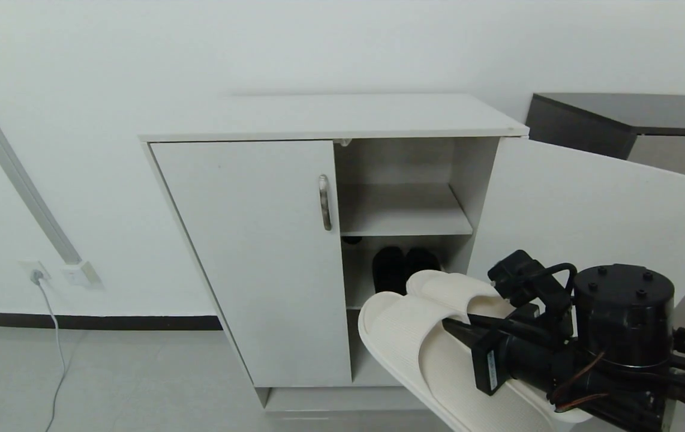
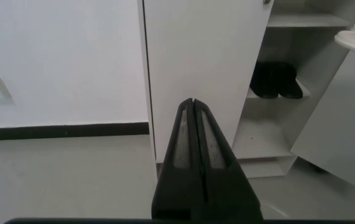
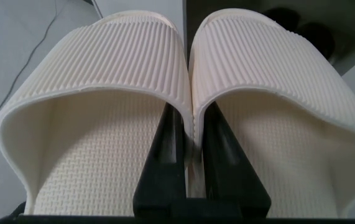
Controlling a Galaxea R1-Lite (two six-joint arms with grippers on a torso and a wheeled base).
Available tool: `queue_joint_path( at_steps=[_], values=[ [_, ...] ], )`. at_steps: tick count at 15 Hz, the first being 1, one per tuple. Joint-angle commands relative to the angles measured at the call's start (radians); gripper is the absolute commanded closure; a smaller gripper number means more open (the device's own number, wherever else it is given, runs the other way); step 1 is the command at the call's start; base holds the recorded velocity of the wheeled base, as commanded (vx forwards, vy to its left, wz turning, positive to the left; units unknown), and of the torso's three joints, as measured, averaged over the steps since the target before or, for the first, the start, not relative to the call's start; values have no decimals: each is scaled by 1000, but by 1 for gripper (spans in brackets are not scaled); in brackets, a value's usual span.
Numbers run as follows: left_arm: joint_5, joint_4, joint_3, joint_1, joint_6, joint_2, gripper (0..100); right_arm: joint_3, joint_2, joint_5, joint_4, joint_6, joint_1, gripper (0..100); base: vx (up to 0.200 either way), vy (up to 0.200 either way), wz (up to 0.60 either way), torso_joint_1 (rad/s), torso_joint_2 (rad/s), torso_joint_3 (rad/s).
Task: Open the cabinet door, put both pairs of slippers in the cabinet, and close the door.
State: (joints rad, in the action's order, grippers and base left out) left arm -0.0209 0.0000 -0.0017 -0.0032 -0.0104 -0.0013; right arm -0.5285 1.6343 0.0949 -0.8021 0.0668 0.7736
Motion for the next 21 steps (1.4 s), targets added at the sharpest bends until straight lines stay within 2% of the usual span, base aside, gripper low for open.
queue_joint_path(
  at_steps=[1, 8, 15, 21],
  values=[
    [-1, 0, 0, 0, 0, 1, 100, 2, 4, 0, 0, 1, 1, 100, 0, 0, 0, -85, 442, 364],
    [-1, 0, 0, 0, 0, 1, 100, 8, 3, -1, 0, -1, 3, 100, 0, 0, 0, -27, 363, 333],
    [-1, -2, 0, 0, 1, 1, 100, 33, 19, 0, -52, -24, 13, 100, 0, 0, 0, 0, 11, 9],
    [-1, 0, 0, 0, 1, 1, 100, 59, 67, 2, -155, -42, 38, 100, 0, 0, 0, 0, 0, 0]
  ],
)
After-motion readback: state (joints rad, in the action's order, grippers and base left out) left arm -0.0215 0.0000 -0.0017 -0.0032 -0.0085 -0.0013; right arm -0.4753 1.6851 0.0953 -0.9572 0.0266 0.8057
